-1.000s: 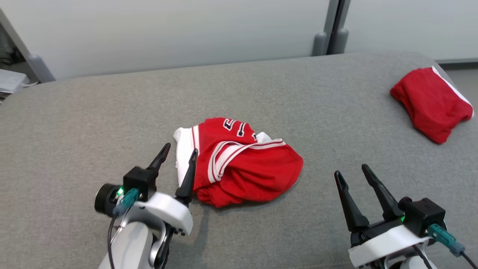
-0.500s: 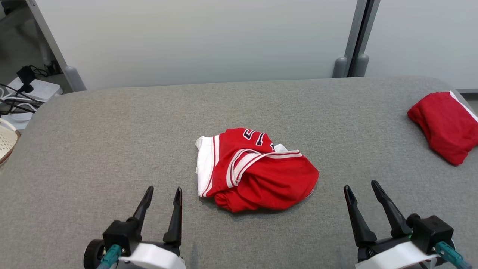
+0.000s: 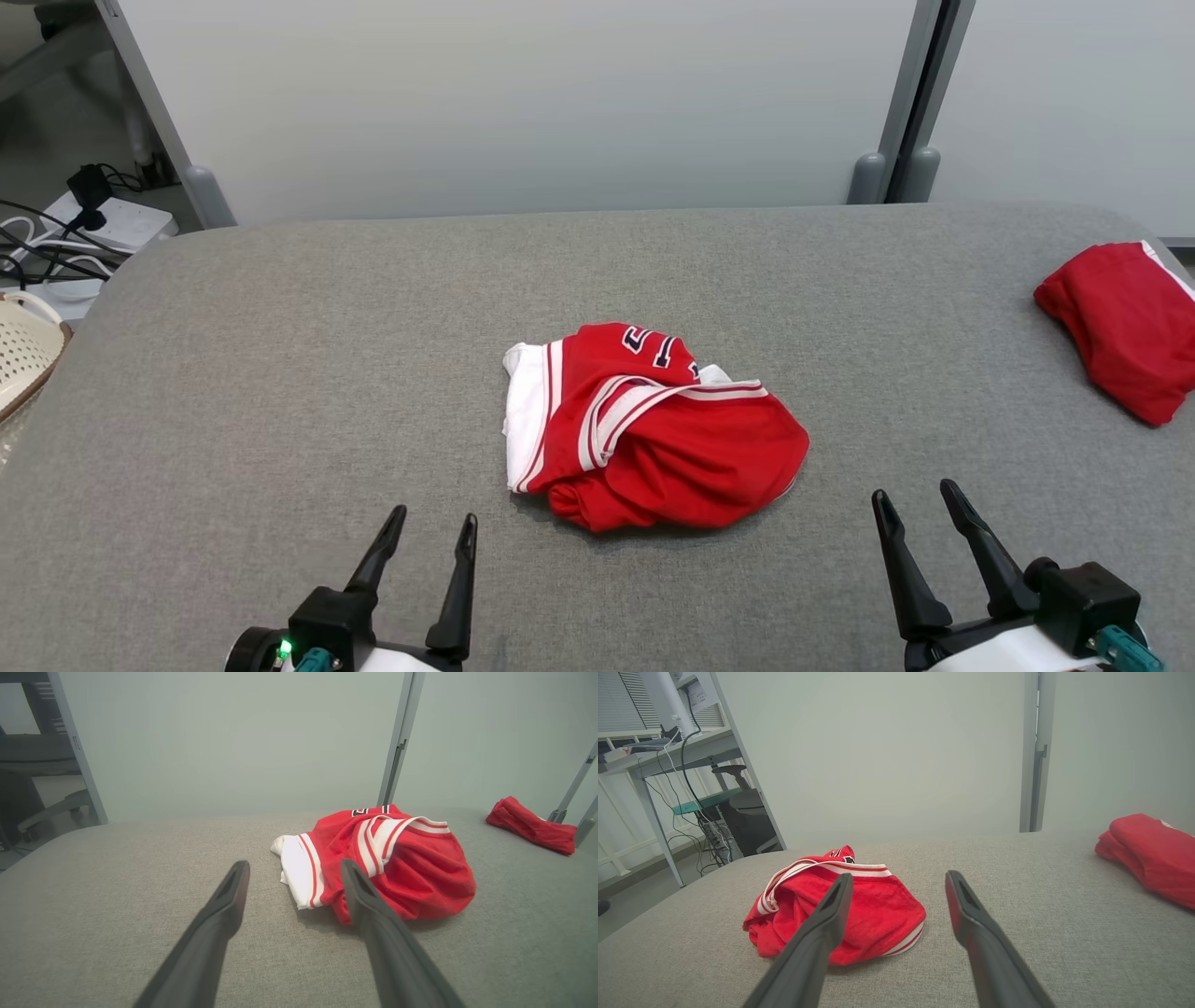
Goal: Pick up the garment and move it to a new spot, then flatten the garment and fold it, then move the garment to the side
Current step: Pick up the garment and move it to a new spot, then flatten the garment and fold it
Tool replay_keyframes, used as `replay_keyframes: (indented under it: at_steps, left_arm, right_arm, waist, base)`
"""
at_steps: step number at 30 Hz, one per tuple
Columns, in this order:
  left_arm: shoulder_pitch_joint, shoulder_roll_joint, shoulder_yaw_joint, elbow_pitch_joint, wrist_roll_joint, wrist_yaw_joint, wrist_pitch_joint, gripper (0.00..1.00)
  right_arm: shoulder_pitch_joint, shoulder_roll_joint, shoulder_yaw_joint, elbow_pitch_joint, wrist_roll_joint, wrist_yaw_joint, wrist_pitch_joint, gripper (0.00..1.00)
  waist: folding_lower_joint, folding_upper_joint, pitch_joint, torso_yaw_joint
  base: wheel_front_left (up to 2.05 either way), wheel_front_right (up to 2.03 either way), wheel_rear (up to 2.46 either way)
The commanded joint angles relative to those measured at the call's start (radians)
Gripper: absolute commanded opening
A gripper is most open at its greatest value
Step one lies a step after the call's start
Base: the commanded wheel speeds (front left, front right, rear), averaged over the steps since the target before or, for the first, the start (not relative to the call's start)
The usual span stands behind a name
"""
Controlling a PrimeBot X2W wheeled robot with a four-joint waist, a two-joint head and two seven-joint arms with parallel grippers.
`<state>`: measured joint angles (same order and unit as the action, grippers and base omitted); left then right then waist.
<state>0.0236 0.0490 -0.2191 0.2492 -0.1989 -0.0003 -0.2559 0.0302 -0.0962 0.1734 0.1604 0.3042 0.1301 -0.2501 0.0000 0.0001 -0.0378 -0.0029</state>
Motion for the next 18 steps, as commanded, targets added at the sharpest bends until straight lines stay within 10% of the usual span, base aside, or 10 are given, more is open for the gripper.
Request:
replay_keyframes:
  at_steps: [1, 18]
  left_arm:
    - [-0.032, 0.002, 0.026, -0.021, 0.015, -0.009, -0.006, 1.00]
    - [-0.303, 0.001, -0.156, 0.218, -0.039, -0.033, -0.006, 1.00]
  right_arm:
    - [-0.026, -0.004, 0.024, -0.022, -0.006, 0.001, -0.012, 1.00]
    - [-0.059, -0.034, 0.075, -0.041, 0.044, 0.001, -0.012, 1.00]
  waist:
    - [0.0000, -0.0001, 0.001, -0.004]
    - [0.0000, -0.0001, 0.085, -0.076]
  base:
    - [0.00, 0.00, 0.00]
    - [0.00, 0.00, 0.00]
